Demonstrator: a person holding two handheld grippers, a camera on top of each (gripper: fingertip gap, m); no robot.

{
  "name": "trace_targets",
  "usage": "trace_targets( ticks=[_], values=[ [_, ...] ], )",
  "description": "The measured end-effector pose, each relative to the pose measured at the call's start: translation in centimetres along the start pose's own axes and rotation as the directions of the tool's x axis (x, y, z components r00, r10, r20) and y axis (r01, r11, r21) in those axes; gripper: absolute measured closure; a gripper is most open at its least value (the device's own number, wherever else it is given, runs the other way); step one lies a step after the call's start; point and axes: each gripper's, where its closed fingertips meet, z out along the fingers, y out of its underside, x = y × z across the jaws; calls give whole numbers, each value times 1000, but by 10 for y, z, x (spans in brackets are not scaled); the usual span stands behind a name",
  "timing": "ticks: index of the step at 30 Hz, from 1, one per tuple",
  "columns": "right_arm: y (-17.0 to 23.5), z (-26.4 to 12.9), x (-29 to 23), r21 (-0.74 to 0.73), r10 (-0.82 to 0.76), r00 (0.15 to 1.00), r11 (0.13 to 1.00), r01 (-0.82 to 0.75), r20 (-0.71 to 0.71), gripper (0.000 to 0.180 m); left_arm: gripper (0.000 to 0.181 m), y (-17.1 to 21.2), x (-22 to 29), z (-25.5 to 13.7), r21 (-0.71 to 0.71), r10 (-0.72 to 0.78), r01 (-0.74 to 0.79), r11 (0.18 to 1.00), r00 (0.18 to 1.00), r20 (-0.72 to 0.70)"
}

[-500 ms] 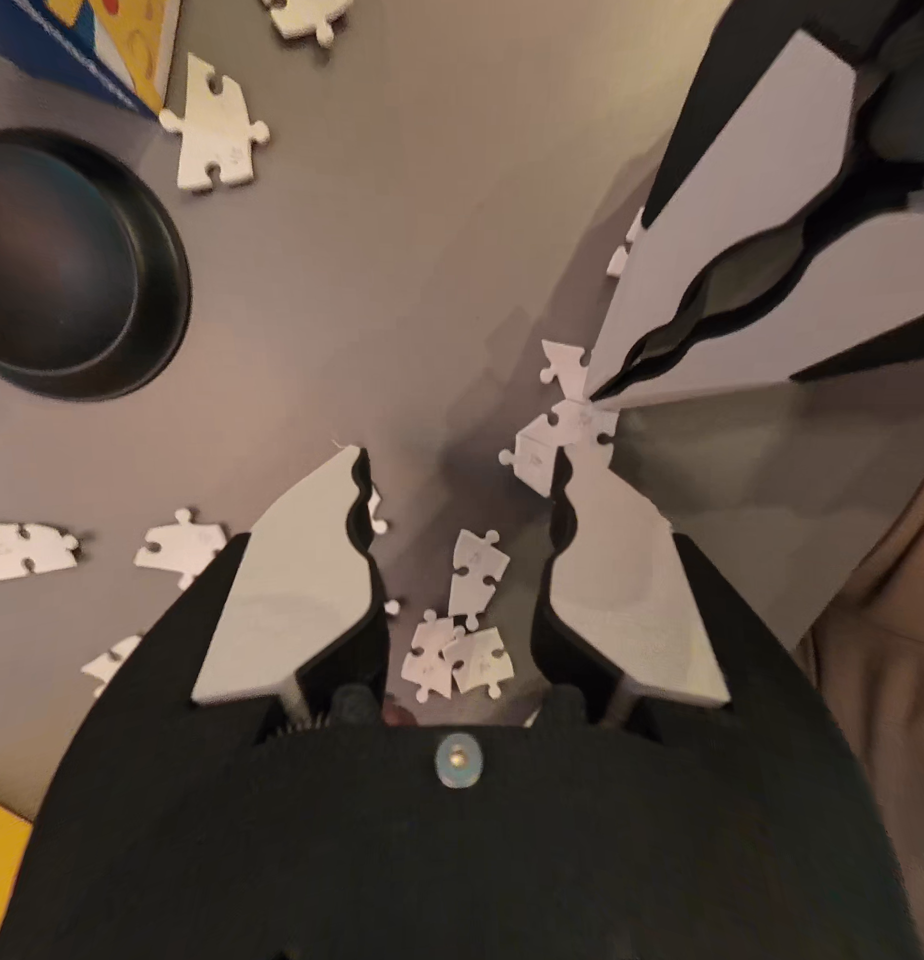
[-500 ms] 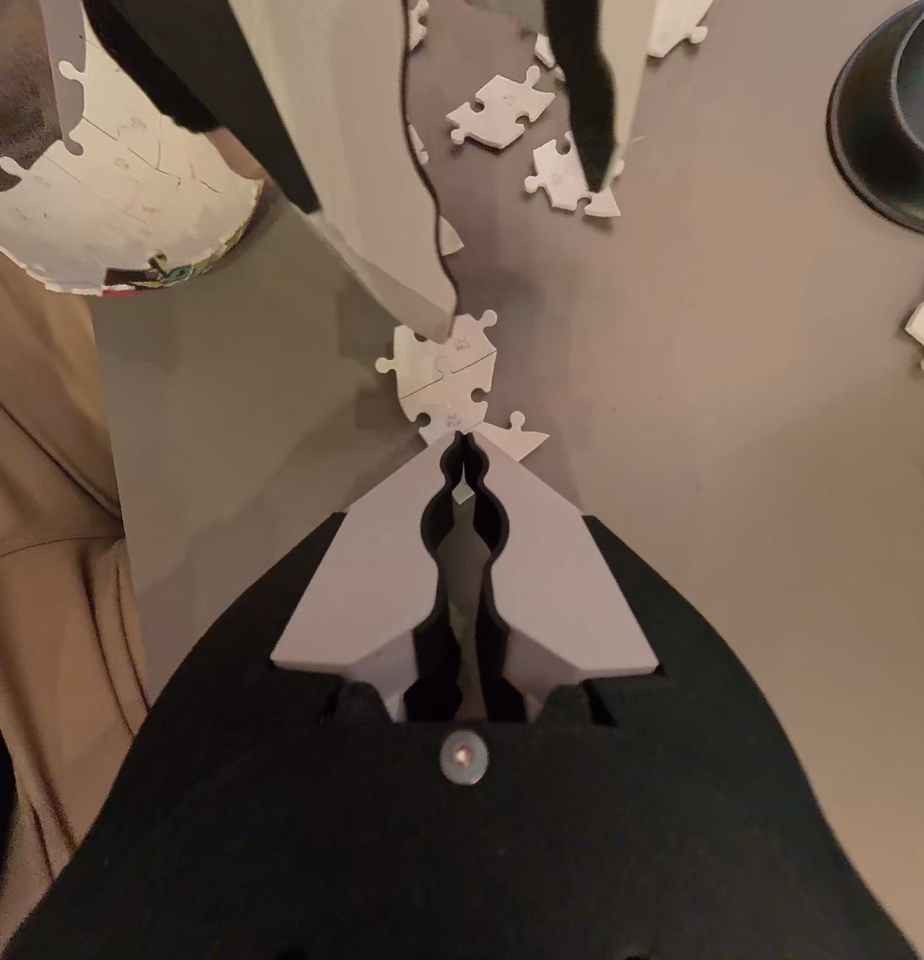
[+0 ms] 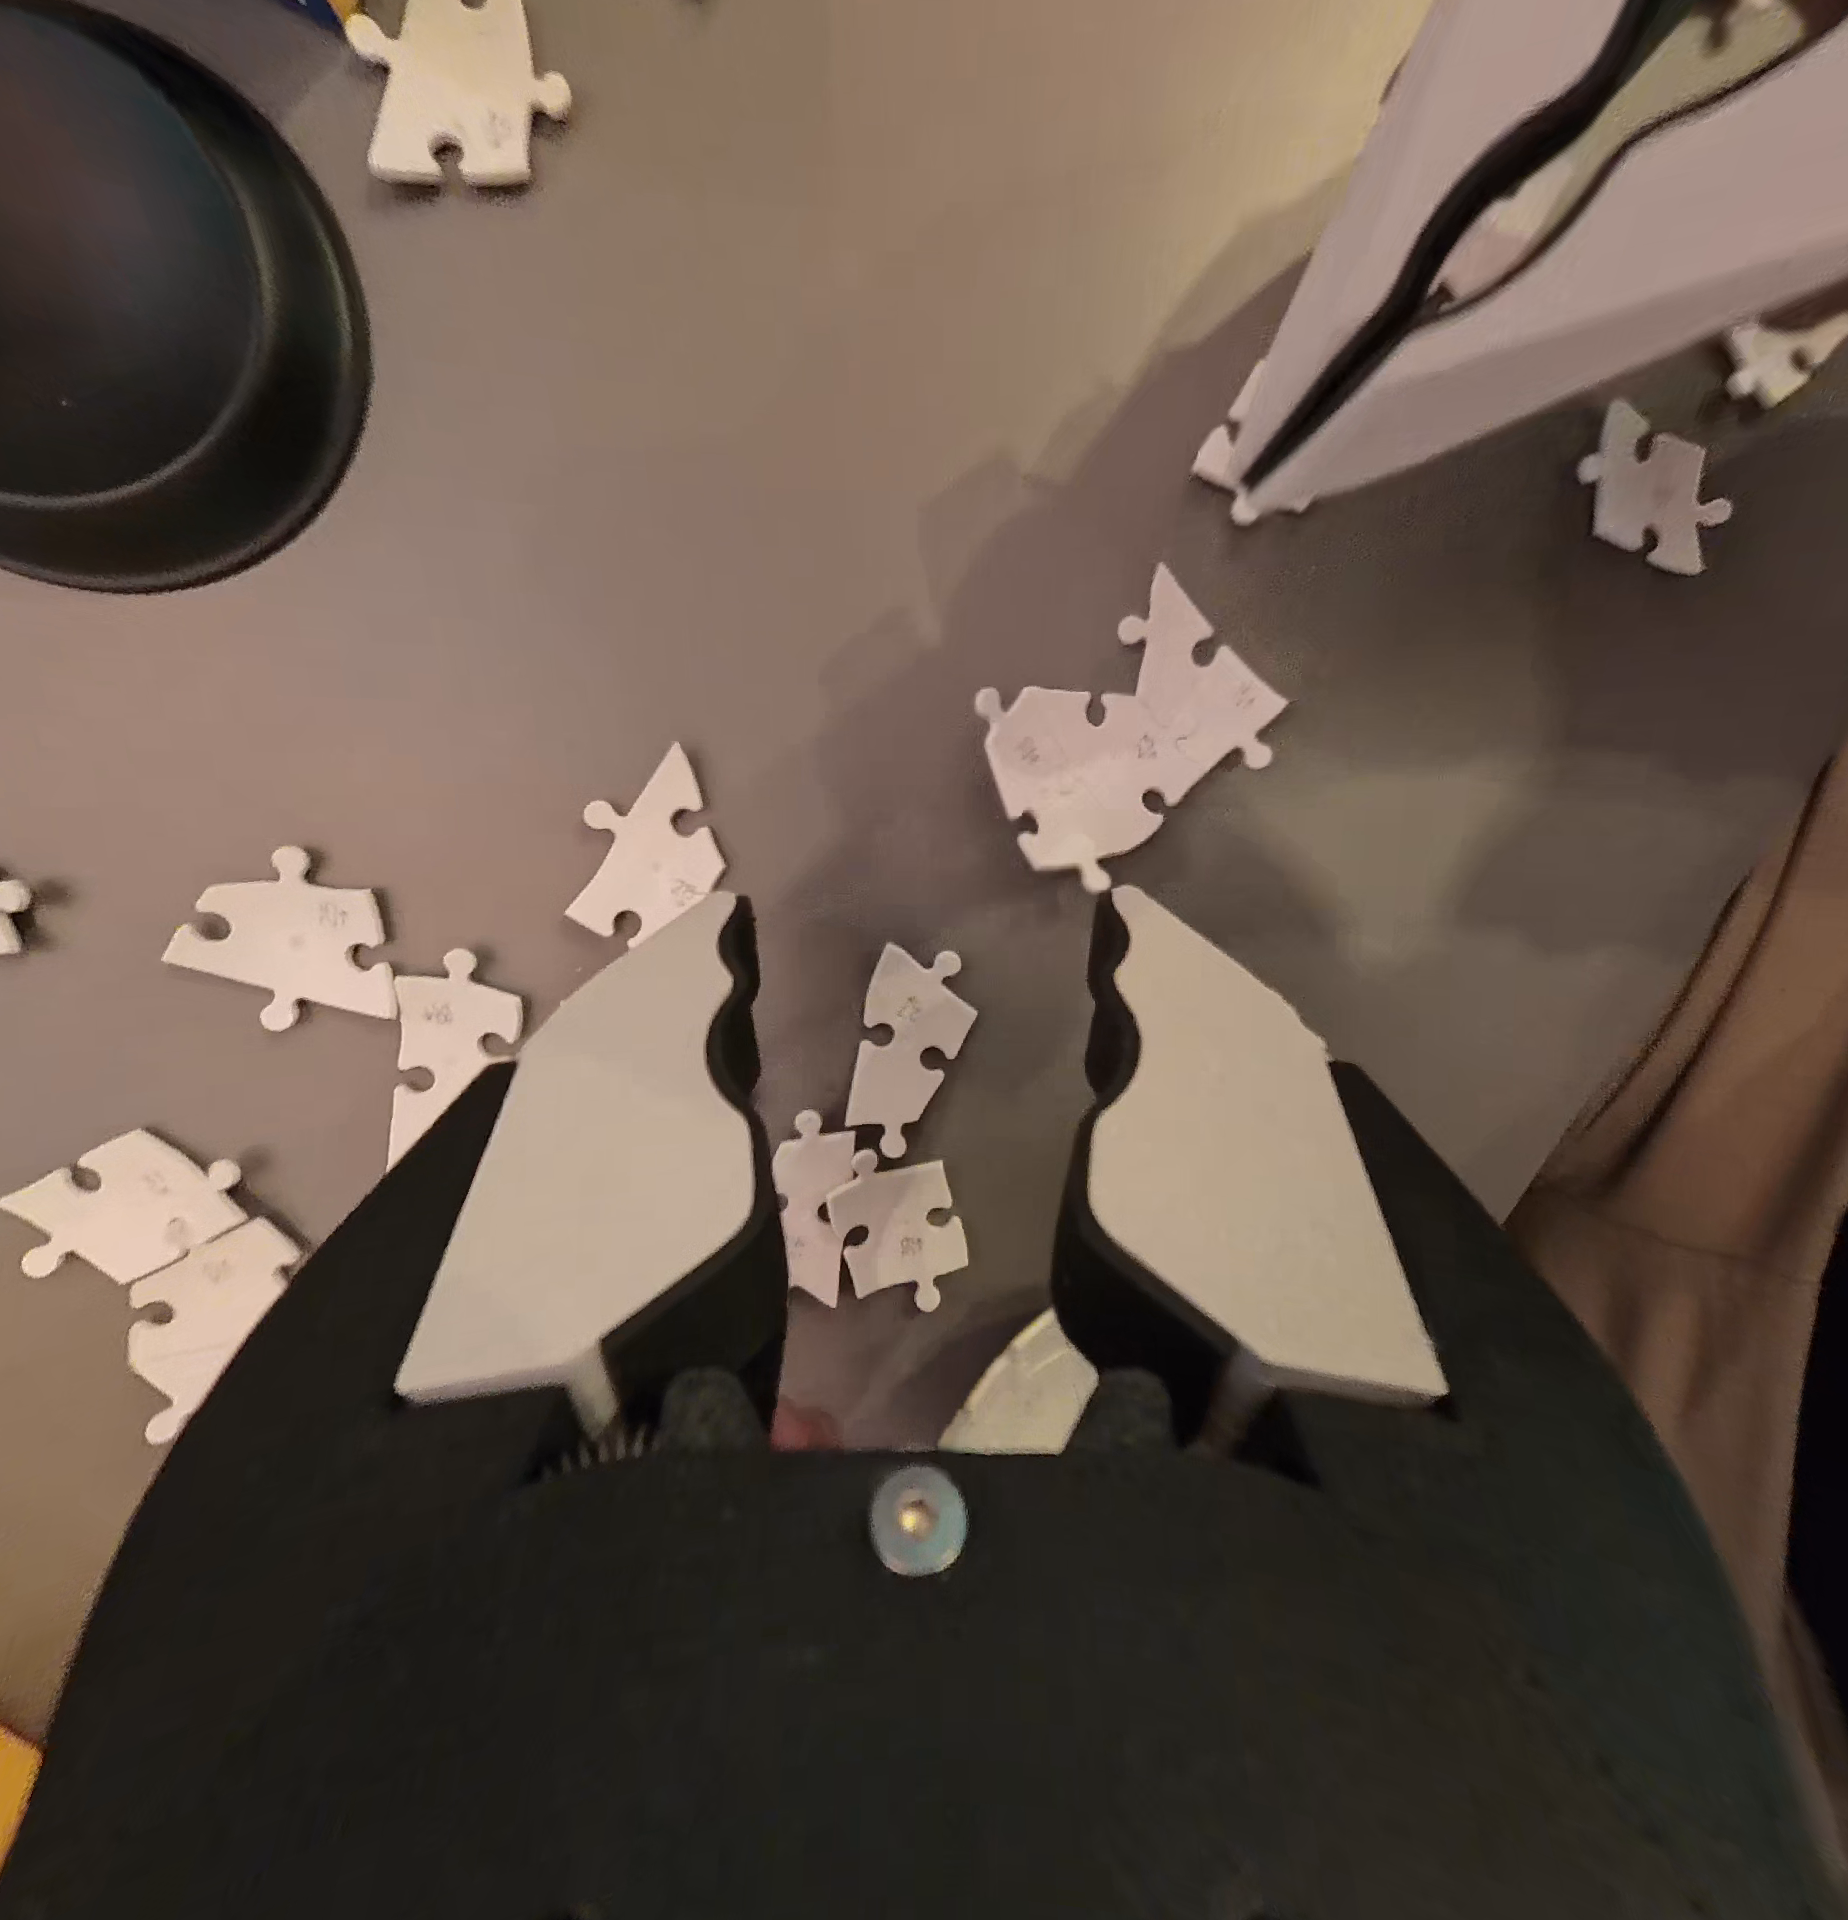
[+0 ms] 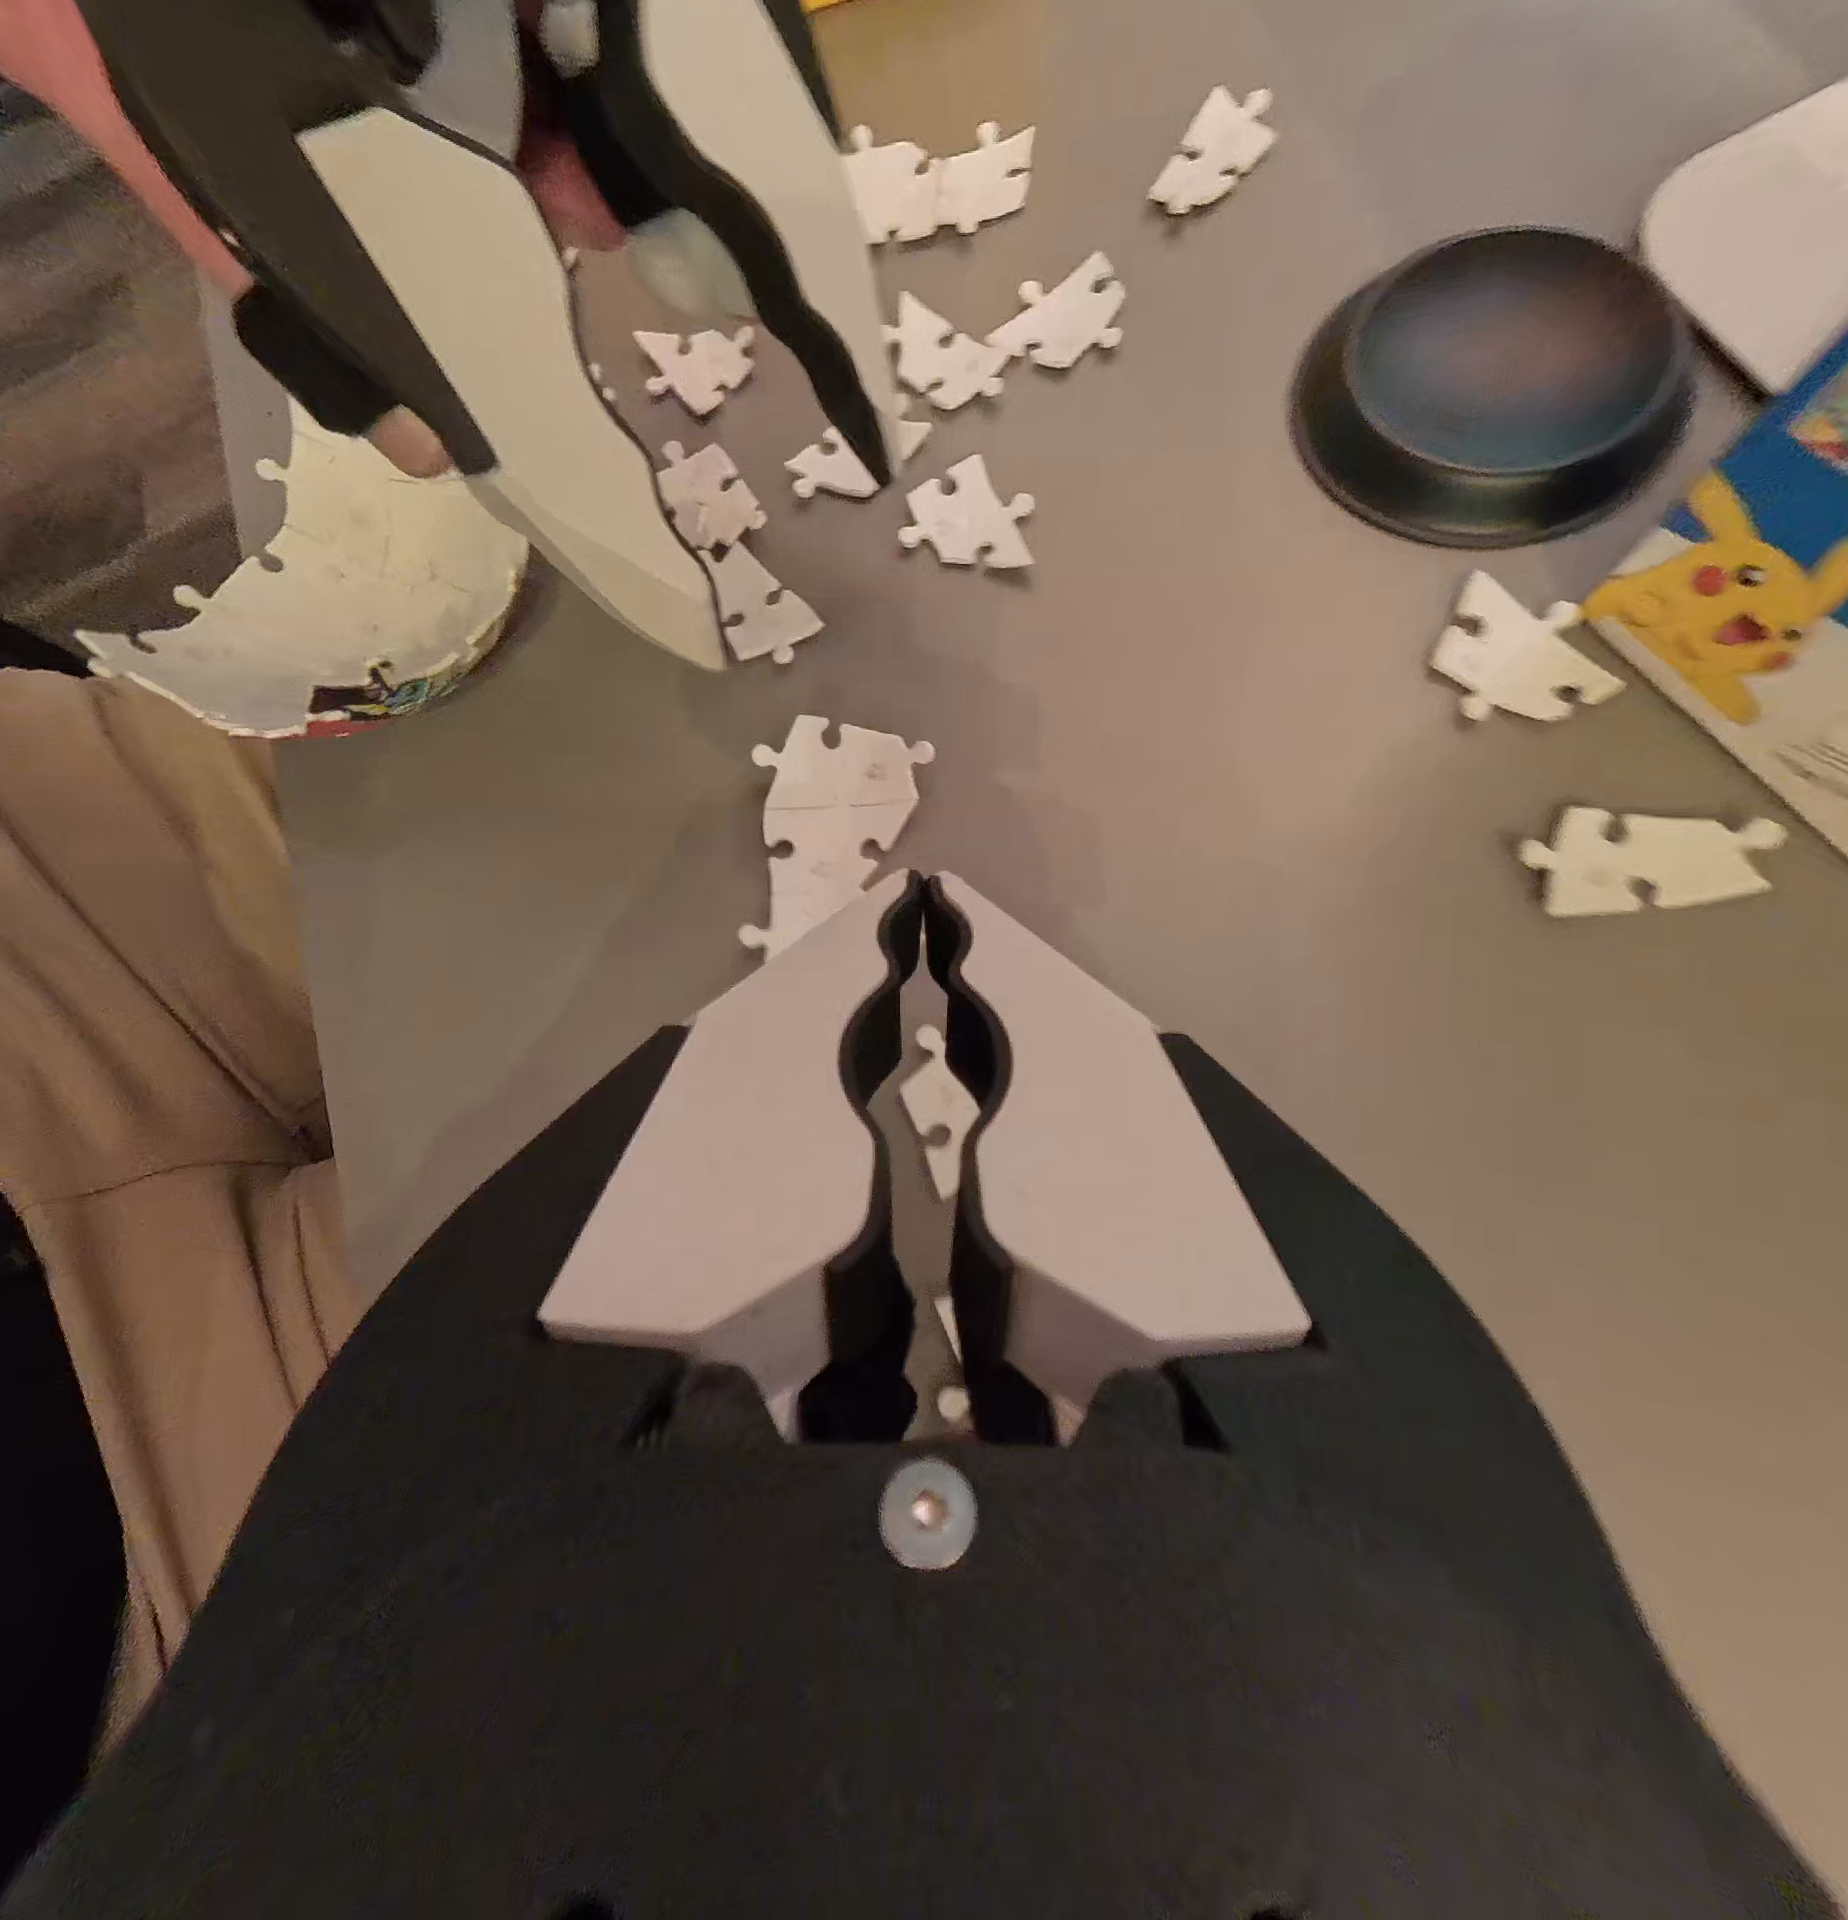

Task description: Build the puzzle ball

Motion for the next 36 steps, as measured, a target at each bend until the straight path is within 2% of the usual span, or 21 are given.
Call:
trace_targets(
  ticks=[1,7,12,23,29,36],
  values=[
    [1,-6,5,9,12,1000,1000,-12,-16,180,120,-1,-1,-4,16,-5,5,1000,1000,6],
    [15,-49,39,78,108,985,992,-98,-137,178,123,-4,-2,-30,128,-35,30,991,999,40],
    [46,-69,57,26,131,965,991,-128,-226,171,124,2,-1,-57,233,-81,60,970,993,80],
    [63,-59,57,-65,93,964,992,-112,-249,161,127,49,9,-97,414,-222,133,901,959,176],
    [47,-48,59,-79,24,962,996,-47,-271,156,129,66,9,-116,548,-316,171,819,932,181],
    [42,-33,65,-123,7,961,991,-43,-278,155,128,81,15,-119,587,-329,150,795,920,212]
  ],
)
